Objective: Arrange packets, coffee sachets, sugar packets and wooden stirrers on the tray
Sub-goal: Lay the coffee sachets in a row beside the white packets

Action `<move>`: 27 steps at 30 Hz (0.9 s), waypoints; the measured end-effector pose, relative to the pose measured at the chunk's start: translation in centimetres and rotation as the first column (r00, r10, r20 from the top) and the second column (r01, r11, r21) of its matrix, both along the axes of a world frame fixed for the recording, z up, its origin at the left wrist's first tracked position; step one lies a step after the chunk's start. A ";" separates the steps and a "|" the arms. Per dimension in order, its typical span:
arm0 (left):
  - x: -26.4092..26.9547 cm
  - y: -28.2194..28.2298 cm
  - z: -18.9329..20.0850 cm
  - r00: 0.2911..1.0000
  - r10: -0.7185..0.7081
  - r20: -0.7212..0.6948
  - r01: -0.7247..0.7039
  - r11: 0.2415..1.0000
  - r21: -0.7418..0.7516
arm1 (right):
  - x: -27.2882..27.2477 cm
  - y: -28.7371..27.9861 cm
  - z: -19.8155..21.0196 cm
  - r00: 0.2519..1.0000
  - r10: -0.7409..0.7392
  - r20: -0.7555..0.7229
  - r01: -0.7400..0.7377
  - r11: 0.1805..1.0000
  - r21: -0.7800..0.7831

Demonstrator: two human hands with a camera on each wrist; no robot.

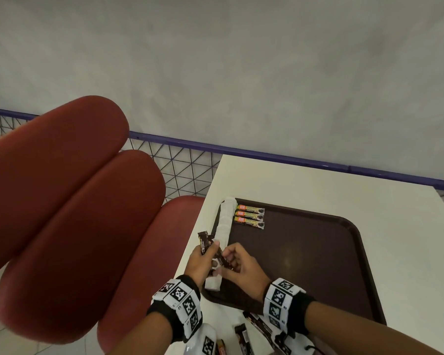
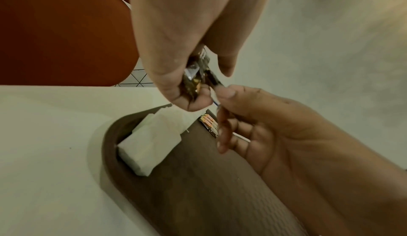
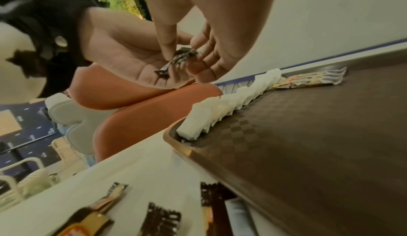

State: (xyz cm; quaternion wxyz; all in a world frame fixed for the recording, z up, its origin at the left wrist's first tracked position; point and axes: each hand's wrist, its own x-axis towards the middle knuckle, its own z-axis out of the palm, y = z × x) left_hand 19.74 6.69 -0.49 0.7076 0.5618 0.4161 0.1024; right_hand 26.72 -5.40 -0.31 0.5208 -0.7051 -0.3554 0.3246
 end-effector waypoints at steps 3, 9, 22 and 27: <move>-0.4 0.1 0.0 0.999 0.041 -0.023 -0.040 0.999 0.024 | 0.6 -0.8 0.2 0.994 -0.083 -0.069 0.082 0.997 -0.013; -1.2 0.5 0.1 0.998 0.059 -0.022 -0.057 0.995 0.082 | 1.1 -1.1 0.0 0.957 -0.209 -0.199 0.210 0.978 -0.017; -1.6 0.7 0.3 0.996 0.082 0.033 -0.084 0.994 0.072 | 2.5 -1.3 -0.7 0.914 -0.270 -0.303 0.260 0.963 -0.074; -2.0 1.7 -0.3 0.992 0.122 -0.036 -0.121 0.992 0.035 | 5.5 -0.7 -1.8 0.853 -0.483 -0.198 0.456 0.874 -0.166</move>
